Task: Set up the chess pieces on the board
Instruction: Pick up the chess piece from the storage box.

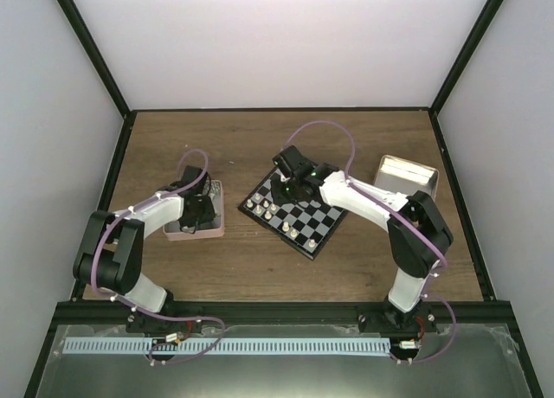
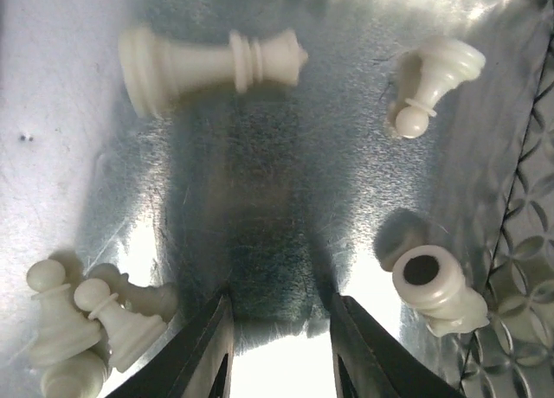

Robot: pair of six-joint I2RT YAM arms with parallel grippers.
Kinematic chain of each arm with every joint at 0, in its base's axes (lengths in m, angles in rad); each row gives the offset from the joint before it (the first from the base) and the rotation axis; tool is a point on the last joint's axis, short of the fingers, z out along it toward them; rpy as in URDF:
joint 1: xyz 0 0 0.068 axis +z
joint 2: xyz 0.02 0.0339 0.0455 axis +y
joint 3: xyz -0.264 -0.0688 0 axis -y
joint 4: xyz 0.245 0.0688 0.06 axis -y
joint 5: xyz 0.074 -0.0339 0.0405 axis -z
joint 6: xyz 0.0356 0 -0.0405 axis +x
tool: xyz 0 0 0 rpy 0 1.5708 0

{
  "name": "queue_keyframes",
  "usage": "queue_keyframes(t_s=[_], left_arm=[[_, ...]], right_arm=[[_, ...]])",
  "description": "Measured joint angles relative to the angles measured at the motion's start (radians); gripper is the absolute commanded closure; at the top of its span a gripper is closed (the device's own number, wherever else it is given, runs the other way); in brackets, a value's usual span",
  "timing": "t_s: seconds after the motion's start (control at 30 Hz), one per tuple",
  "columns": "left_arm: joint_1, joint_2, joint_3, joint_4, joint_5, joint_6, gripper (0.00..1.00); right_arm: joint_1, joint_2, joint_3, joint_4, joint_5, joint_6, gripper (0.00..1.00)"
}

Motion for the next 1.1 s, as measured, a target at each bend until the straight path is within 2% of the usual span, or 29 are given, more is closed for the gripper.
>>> queue_keyframes(t_s=[0.1, 0.17, 0.33, 0.53, 0.67, 0.8, 1.1], left_arm=[[0.001, 0.003, 0.002, 0.005, -0.008, 0.001, 0.69], [0.001, 0.003, 0.002, 0.005, -0.020, 0.001, 0.60], [0.006, -0.010, 0.030, 0.004, -0.067, -0.018, 0.53], [0.038, -0.045, 0.077, 0.053, -0.077, -0.051, 0.52], [0.045, -0.039, 0.081, 0.097, -0.011, -0.059, 0.56], [0.045, 0.011, 0.081, 0.154, 0.079, -0.056, 0.64], [0.045, 0.138, 0.109, 0.190, 0.152, -0.037, 0.64]], right_arm=[[0.000, 0.000, 0.000, 0.001, 0.001, 0.000, 0.69], [0.000, 0.000, 0.000, 0.002, 0.001, 0.002, 0.70], [0.000, 0.000, 0.000, 0.006, 0.000, 0.011, 0.69], [0.000, -0.009, -0.011, 0.012, -0.001, 0.018, 0.69], [0.000, -0.024, -0.034, 0.021, -0.001, 0.019, 0.70], [0.000, -0.032, -0.053, 0.026, -0.003, 0.022, 0.69], [0.000, -0.036, -0.063, 0.029, -0.005, 0.029, 0.70]])
